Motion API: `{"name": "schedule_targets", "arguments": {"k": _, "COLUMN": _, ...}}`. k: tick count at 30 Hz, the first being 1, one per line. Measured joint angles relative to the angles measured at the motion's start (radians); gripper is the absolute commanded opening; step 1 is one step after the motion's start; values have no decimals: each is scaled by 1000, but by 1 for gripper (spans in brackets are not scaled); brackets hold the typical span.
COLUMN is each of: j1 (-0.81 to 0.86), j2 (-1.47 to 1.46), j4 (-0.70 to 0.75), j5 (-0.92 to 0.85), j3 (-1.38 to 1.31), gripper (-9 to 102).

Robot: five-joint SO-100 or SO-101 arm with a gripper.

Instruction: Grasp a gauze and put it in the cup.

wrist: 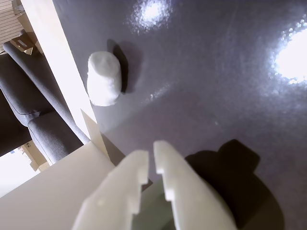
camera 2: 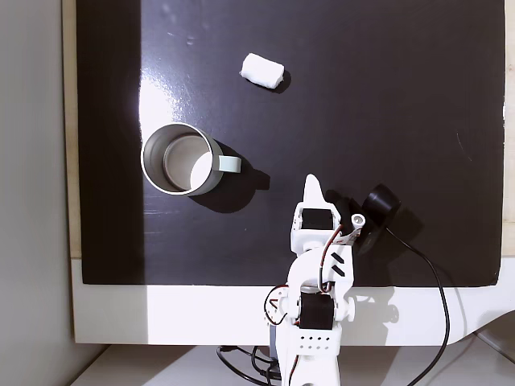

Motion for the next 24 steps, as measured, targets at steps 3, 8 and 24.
{"name": "schedule_targets", "arguments": {"k": 3, "j1": -20, "j2": 0, "j4": 0, "j5": -21, "j3": 0, "gripper": 0}}
{"name": "schedule_targets", "arguments": {"k": 8, "j1": -38, "j2": 0, "j4": 0, "j5": -25, "j3": 0, "gripper": 0}}
{"name": "schedule_targets", "arguments": {"k": 24, "j1": -40, "j2": 0, "j4": 0, "j5": -28, "j3": 0, "gripper": 0}}
